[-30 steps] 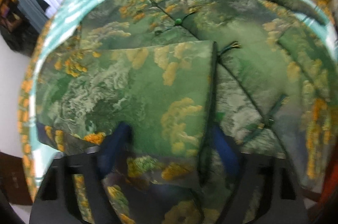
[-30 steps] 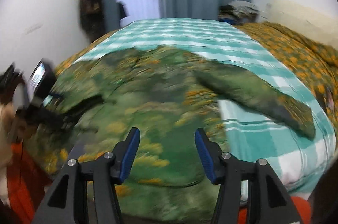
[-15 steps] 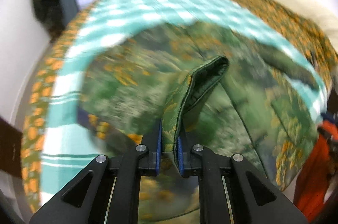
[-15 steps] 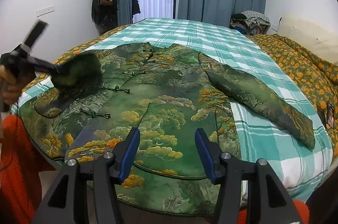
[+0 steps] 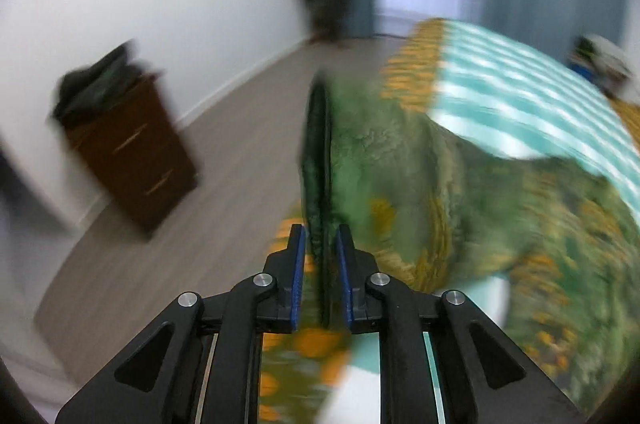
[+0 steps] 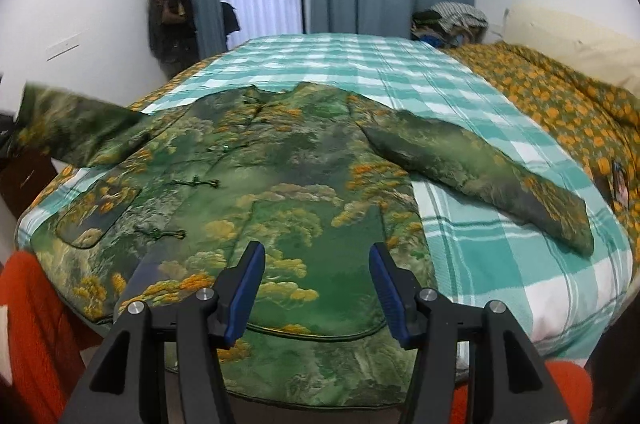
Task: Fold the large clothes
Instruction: 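Lay the held sleeve out flat beside the body with the left gripper, then grasp the jacket hem with both grippers and pull it taut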
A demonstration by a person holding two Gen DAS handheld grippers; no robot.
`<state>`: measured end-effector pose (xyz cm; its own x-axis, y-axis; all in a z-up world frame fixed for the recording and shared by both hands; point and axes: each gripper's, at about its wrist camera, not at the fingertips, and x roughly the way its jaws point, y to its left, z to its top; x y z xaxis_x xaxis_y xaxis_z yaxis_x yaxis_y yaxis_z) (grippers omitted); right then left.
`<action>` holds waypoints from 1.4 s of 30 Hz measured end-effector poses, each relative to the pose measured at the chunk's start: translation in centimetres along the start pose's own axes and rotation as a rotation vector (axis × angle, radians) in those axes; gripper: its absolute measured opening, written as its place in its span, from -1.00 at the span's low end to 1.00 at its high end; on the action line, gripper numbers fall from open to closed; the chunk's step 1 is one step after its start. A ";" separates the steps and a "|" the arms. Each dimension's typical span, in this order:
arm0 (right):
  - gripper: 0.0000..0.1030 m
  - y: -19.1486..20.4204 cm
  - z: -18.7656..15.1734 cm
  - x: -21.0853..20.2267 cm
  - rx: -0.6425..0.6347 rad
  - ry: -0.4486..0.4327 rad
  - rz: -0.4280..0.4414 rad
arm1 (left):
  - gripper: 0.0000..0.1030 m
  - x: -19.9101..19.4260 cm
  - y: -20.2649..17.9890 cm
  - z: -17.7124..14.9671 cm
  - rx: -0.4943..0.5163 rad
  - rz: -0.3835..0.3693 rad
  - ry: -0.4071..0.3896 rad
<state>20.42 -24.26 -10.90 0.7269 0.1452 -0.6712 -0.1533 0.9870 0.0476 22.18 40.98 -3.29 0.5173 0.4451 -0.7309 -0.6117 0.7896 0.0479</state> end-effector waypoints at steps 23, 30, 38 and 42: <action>0.48 -10.9 -0.6 6.8 0.164 0.443 0.046 | 0.42 0.4 -17.0 -16.6 0.281 -0.506 0.407; 0.48 -10.2 -2.3 8.7 0.222 0.500 0.159 | 0.41 0.6 -18.3 -19.1 0.321 -0.498 0.413; -0.07 -9.0 -1.5 8.7 0.173 0.497 0.159 | -0.60 -0.4 -18.0 -19.5 0.323 -0.523 0.410; -0.63 -8.8 -1.1 8.0 0.161 0.480 0.125 | -0.63 -1.6 -18.2 -20.1 0.361 -0.515 0.386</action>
<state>26.87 -31.90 -17.48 0.3150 0.2520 -0.9150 -0.0867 0.9677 0.2367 20.45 17.47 -16.65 0.3976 -0.1474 -0.9057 -0.0791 0.9778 -0.1939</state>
